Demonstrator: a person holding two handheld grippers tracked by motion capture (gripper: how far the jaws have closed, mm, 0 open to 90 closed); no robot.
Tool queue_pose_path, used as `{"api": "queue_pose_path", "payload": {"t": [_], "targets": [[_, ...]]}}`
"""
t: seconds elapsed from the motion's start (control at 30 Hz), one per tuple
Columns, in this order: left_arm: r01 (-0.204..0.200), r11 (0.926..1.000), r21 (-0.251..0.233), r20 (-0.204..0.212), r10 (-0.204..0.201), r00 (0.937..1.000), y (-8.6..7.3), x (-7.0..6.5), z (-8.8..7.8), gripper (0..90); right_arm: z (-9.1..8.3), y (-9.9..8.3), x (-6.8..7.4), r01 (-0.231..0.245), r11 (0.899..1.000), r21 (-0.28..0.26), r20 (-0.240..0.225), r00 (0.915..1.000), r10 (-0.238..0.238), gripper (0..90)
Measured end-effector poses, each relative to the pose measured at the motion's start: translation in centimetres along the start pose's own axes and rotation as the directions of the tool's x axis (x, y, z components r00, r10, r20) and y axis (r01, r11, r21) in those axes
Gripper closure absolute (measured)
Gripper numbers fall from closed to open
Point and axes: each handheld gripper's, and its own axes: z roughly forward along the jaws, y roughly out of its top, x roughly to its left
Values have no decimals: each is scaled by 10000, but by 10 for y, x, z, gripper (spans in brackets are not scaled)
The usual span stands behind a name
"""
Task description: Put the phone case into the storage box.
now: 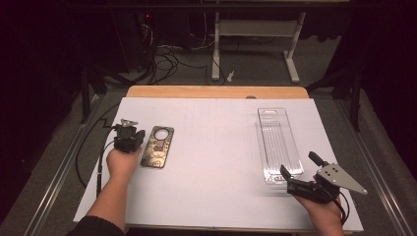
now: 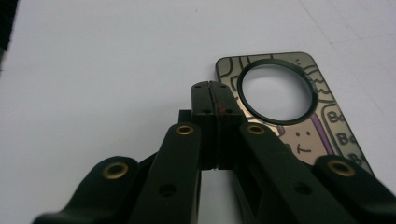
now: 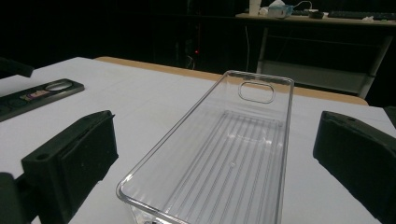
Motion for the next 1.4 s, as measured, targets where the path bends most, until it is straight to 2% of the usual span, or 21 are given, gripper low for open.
{"api": "queue_pose_path", "payload": {"t": [0.03,0.13,0.2,0.23,0.4,0.73,1.07,1.2,1.27,1.4], "targets": [[96,9999,133,40,-96,9999,2,0,4,897,0,0,0,-3,10000,-3,-4,10000,3,0],[-96,9989,465,-204,106,9997,4,-4,15,897,-1,0,-1,-15,10000,-39,-6,10000,15,0],[-65,9989,467,-213,75,9997,5,-4,17,897,-1,0,-1,-53,10000,-26,-15,10000,53,0],[95,9988,484,-129,-89,9999,6,-4,21,897,-1,0,-1,-77,10000,-22,-17,10000,77,0],[66,9971,757,-121,-57,9999,4,-4,28,898,-1,-1,-2,-113,9999,-36,-41,9999,113,0],[-241,9976,647,589,203,9981,4,-11,26,898,-1,0,-1,-91,10000,-14,-9,10000,91,1],[-484,9972,566,1225,412,9916,3,-19,26,898,-1,-1,-1,-84,10000,-12,44,10000,84,4],[-426,9982,421,1061,379,9936,3,-21,24,898,-1,-1,-1,-84,10000,-7,46,10000,84,4],[-337,9993,129,957,323,9949,4,-20,19,898,-1,-1,-2,-98,10000,-6,60,9999,98,4],[-402,9991,-141,885,412,9952,6,-20,6,898,-1,-1,-2,-88,10000,10,90,9999,88,4]]}}
